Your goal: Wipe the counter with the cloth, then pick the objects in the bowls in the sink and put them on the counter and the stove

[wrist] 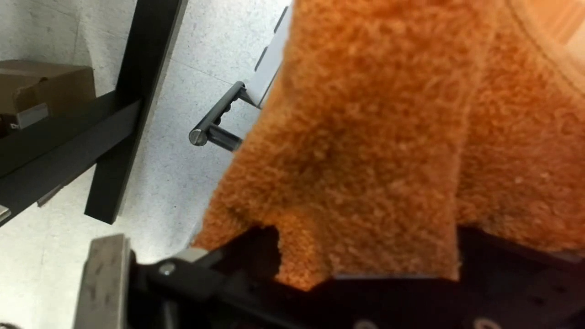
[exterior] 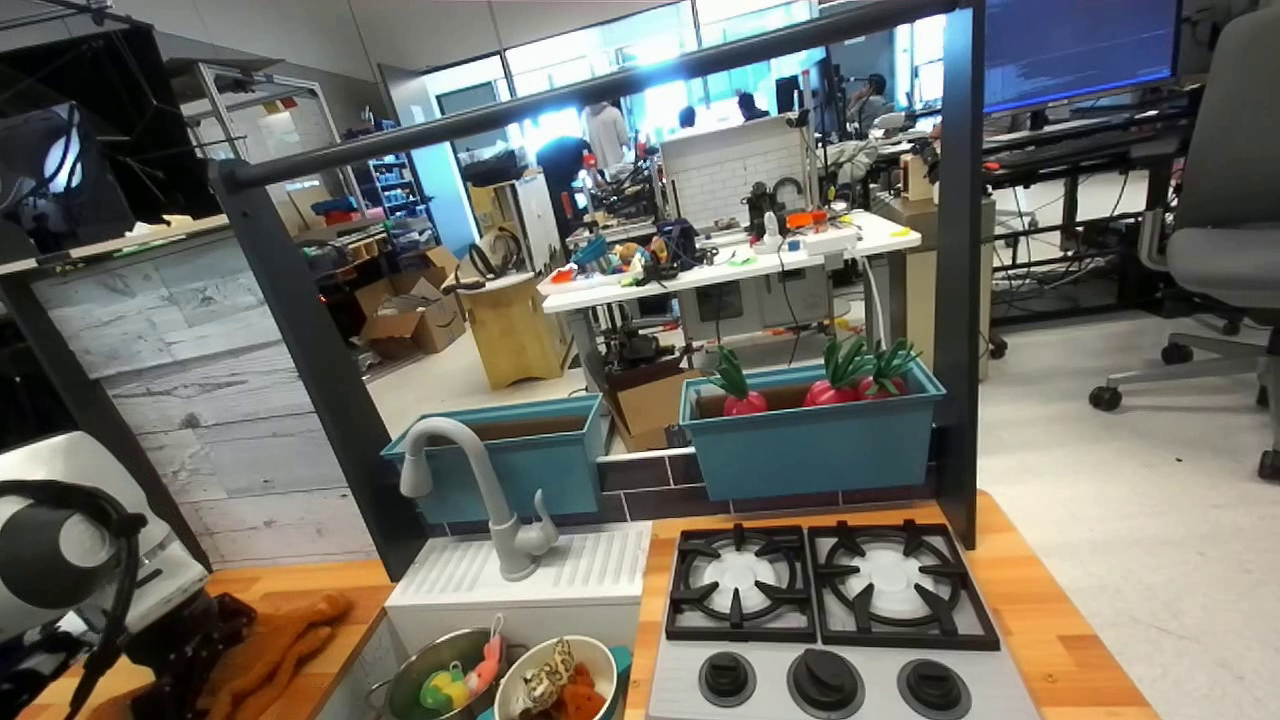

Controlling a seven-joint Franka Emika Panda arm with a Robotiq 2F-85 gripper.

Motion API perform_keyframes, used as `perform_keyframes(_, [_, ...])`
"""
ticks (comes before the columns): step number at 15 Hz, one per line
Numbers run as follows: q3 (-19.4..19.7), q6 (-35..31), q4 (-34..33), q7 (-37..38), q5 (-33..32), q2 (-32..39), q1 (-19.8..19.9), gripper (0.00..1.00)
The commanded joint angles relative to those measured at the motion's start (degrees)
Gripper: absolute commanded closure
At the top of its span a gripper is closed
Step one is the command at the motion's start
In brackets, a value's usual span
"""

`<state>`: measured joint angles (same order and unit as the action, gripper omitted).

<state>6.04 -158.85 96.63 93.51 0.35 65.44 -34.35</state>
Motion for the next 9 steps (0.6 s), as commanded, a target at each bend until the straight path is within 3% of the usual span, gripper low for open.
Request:
perform_keyframes(1, [-2.50, -1.88, -9.50, -3.21, -1.61, 8.13, -3.08, 0.00])
perform_keyframes(4, [-4.41, 0.24, -17.15, -6.03, -1.20, 11.48, -5.09, 0.00])
perform_keyframes(6, [-3.31, 2.67, -21.46, -5.75, -0.65, 14.29, -6.11, 0.00])
perform_keyframes(9, [0.20, 4.48, -17.40, -2.37, 0.20, 12.40, -4.93, 0.00])
